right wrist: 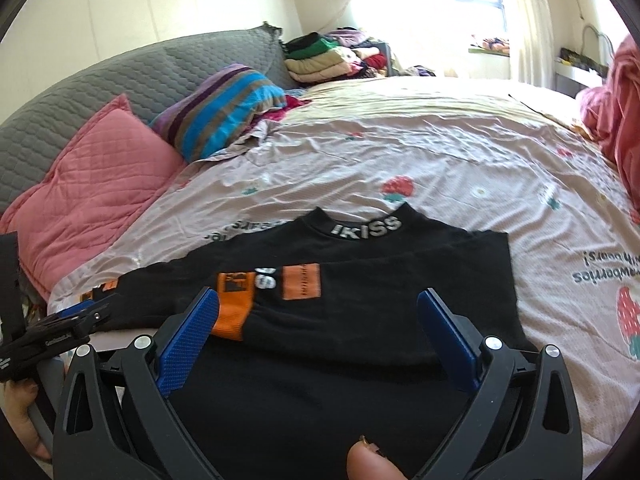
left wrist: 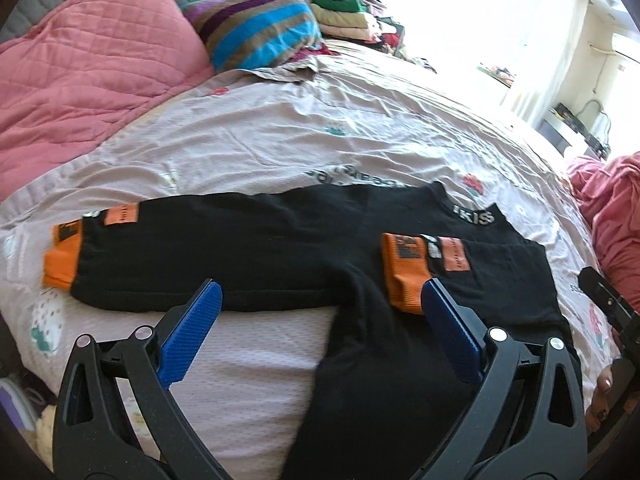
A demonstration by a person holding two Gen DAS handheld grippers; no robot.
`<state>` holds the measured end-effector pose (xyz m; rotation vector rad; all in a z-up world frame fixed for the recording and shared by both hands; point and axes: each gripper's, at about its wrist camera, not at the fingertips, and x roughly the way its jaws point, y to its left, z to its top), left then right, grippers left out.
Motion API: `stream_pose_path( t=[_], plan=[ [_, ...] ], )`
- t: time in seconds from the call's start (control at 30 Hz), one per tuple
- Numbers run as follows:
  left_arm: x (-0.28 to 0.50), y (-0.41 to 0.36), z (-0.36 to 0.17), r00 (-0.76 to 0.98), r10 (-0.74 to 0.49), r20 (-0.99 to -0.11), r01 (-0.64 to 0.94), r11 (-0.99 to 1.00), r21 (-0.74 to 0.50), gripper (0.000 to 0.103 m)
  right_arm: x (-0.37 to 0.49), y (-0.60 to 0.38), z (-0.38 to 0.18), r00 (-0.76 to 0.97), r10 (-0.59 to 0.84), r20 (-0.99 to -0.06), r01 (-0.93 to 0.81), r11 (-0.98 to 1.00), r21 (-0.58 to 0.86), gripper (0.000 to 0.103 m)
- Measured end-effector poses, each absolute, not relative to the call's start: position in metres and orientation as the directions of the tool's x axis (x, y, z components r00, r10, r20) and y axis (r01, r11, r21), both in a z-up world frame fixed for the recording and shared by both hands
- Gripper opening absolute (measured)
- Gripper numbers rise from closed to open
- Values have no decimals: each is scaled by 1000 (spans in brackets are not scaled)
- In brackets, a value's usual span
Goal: Fold small clothes
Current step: 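Move the left gripper to the other sleeve's orange cuff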
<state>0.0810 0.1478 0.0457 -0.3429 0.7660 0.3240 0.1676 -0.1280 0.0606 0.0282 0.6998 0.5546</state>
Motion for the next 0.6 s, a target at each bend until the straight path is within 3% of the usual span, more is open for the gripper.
stream_pose_path(
  t=[0.6],
  plan=[
    [40, 218, 37, 643, 257, -721, -552, 809, -204, 93, 141, -33, 70, 554, 579, -598, -621, 766, 167, 98]
  ],
)
